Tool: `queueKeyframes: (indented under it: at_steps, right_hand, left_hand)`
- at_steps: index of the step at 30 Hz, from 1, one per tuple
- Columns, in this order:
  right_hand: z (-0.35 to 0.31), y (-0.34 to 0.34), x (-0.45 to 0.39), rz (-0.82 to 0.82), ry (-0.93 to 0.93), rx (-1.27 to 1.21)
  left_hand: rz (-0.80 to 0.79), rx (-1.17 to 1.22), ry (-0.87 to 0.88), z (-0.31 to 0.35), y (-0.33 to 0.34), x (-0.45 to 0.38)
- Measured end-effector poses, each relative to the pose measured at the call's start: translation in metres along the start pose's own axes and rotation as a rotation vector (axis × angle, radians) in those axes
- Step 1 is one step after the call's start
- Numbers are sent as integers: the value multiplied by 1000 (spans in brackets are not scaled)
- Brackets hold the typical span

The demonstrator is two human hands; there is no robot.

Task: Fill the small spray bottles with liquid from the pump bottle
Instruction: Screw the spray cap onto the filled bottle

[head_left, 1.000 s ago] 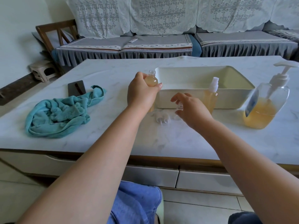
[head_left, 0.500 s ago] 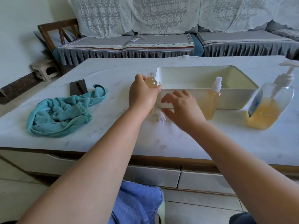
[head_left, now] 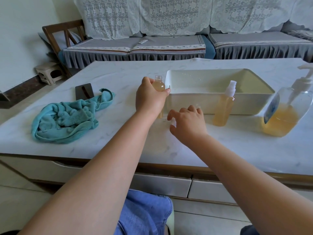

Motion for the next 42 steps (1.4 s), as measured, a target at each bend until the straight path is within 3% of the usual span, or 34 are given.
queueKeyframes:
  at_steps: [3, 9, 13, 18, 25, 33, 36, 38, 42]
  right_hand:
    - [4, -14, -2, 21, 63, -153]
    - [38, -62, -6, 114, 289, -761]
    - [65, -88, 0, 180, 319, -1268]
    - [94, -111, 7, 321, 293, -1560]
    - [114, -122, 10, 573, 281, -1586]
    - [128, -129, 17, 670, 293, -1620]
    - [127, -124, 19, 607, 287, -1599]
    - [124, -118, 21, 482, 262, -1540]
    - [115, -107, 24, 242, 204, -1221]
  left_hand:
    - [-6, 8, 10, 4, 2, 1]
    - [-57, 50, 45, 16, 14, 9]
    - [-178, 104, 52, 23, 25, 18]
    - [-380, 187, 12, 28, 43, 32]
    - [-579, 168, 61, 35, 55, 50]
    - [-592, 136, 99, 41, 64, 56]
    - [-599, 152, 93, 43, 66, 57]
    - [-601, 186, 78, 46, 67, 58]
    - [-585, 239, 63, 50, 67, 59]
Point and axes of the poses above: each hand's wrist, its own x-axis away from the middle knuckle, its own y-axis out of the palm, z = x × y, the point moved 2 cm from there along -x, towards the middle knuckle, and after that the axes turned 4 degrees about x, right-handed, at the moved point
